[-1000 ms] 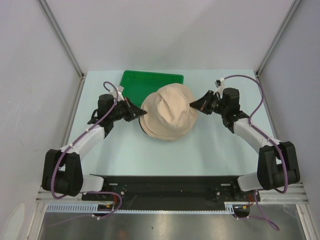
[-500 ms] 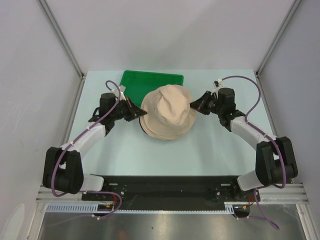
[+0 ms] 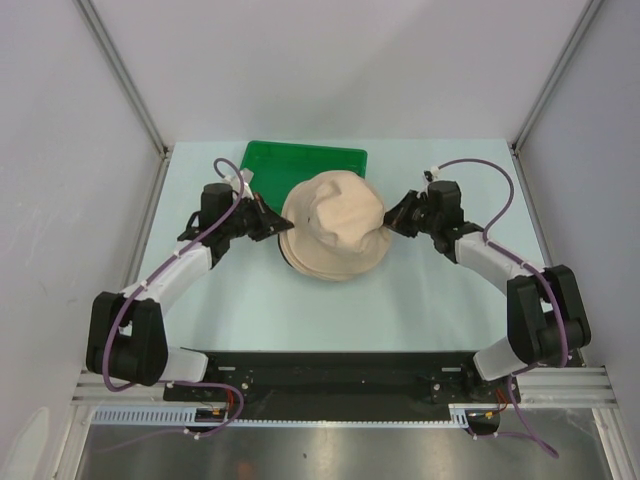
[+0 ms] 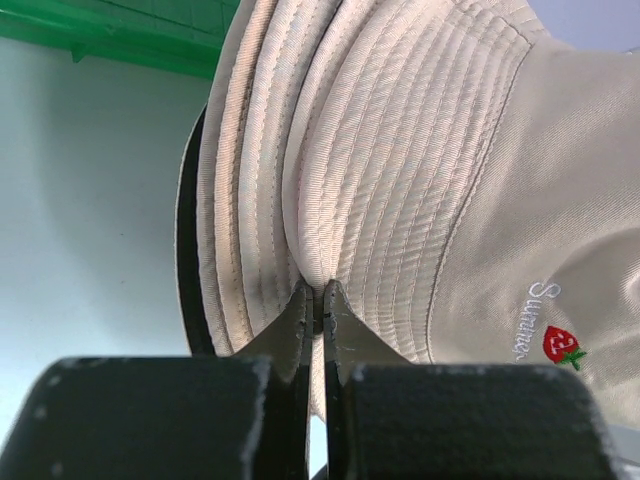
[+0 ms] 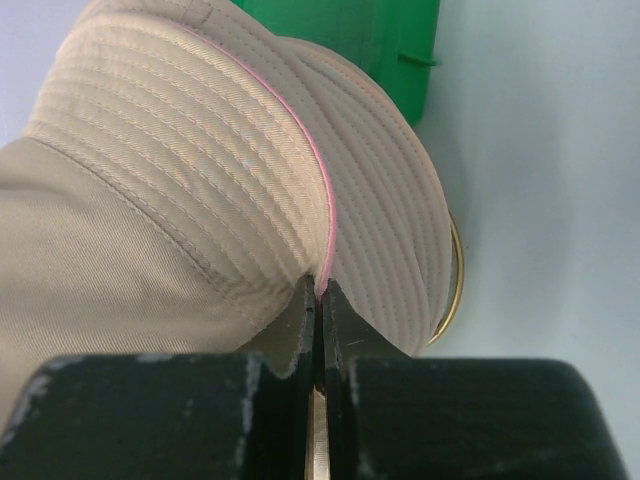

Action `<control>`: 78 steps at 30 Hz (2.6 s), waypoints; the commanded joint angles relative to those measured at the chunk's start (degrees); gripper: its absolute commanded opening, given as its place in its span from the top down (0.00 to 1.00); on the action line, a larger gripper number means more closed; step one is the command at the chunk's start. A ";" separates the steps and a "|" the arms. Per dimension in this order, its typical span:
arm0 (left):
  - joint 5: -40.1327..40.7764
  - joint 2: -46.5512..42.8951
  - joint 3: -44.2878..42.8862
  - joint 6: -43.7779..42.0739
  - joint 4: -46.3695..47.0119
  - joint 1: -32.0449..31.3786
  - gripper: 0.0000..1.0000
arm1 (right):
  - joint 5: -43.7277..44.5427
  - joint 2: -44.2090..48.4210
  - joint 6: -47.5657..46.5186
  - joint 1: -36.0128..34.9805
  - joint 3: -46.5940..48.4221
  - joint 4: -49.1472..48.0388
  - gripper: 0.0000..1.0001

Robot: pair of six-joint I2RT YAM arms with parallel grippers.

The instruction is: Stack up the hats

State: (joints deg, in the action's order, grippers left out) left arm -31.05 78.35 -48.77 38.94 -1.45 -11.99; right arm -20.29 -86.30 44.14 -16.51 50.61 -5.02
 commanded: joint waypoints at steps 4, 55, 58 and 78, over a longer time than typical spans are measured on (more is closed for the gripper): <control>8.55 1.81 0.52 -4.49 -8.74 1.35 1.00 | 8.16 -8.17 -3.79 -2.56 -2.18 18.80 1.00; 0.90 -5.22 6.67 -8.53 -6.63 -10.69 1.00 | 9.93 27.33 -3.36 0.60 -8.33 21.02 0.29; -0.41 -6.71 7.55 -8.09 -6.37 -11.13 0.94 | 9.57 26.98 -3.45 0.60 -8.07 20.84 0.29; 22.61 -20.69 -0.88 -13.37 -26.58 11.36 0.00 | 31.24 43.58 -9.77 6.49 -9.74 28.47 0.28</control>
State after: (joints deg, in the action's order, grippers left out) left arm -14.63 57.21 -44.71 26.72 -23.51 -6.48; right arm -0.86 -45.78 37.58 -10.87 39.57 19.68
